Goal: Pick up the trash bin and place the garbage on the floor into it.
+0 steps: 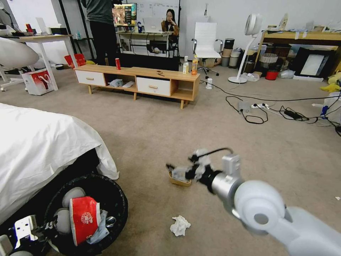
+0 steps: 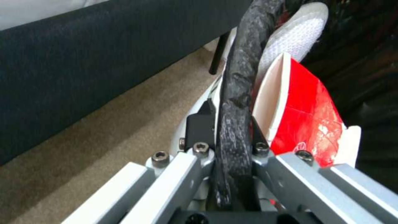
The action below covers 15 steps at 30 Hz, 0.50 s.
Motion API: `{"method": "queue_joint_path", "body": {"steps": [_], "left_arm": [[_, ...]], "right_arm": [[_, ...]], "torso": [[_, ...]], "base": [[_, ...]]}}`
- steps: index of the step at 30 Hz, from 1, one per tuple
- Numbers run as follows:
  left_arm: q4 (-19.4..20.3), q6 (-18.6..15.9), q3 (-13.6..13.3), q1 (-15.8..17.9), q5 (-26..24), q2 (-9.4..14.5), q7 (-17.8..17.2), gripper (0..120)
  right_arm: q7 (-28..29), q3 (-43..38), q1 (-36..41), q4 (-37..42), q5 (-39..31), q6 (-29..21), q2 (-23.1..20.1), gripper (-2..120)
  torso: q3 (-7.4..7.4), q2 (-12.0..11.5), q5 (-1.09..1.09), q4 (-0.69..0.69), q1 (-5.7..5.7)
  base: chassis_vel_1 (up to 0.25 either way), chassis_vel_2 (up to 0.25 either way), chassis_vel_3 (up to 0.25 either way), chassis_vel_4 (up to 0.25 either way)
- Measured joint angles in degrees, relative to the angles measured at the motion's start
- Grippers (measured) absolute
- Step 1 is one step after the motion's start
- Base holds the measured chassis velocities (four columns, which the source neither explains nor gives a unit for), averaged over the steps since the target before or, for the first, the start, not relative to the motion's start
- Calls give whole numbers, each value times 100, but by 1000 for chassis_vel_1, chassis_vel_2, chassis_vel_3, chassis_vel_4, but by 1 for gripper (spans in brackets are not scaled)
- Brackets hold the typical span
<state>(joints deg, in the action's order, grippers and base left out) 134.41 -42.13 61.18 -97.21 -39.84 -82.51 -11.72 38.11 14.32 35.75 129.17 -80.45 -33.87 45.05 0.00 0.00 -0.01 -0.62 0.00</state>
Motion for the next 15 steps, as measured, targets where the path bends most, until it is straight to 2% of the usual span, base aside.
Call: {"method": "queue_joint_path", "body": {"steps": [3,8,10,15], "left_arm": [[24,0,-27,18,5,-58,1,3],[26,0,-38,37,11,-82,1,3],[42,0,-38,37,12,-100,1,3],[59,0,-38,33,15,-138,1,3]], "right_arm": [[425,444,-41,-114,-432,-279,176,100],[668,807,-32,-249,-567,-392,295,100],[948,1087,6,-462,-693,-510,417,100],[1190,1316,60,-896,-738,-664,633,100]], "torso": [[0,0,-1,0,0],[0,0,0,-1,0],[0,0,0,-1,0],[0,0,0,-1,0]], "base": [[0,0,0,0],[0,0,0,0],[0,0,0,0],[0,0,0,0]]}}
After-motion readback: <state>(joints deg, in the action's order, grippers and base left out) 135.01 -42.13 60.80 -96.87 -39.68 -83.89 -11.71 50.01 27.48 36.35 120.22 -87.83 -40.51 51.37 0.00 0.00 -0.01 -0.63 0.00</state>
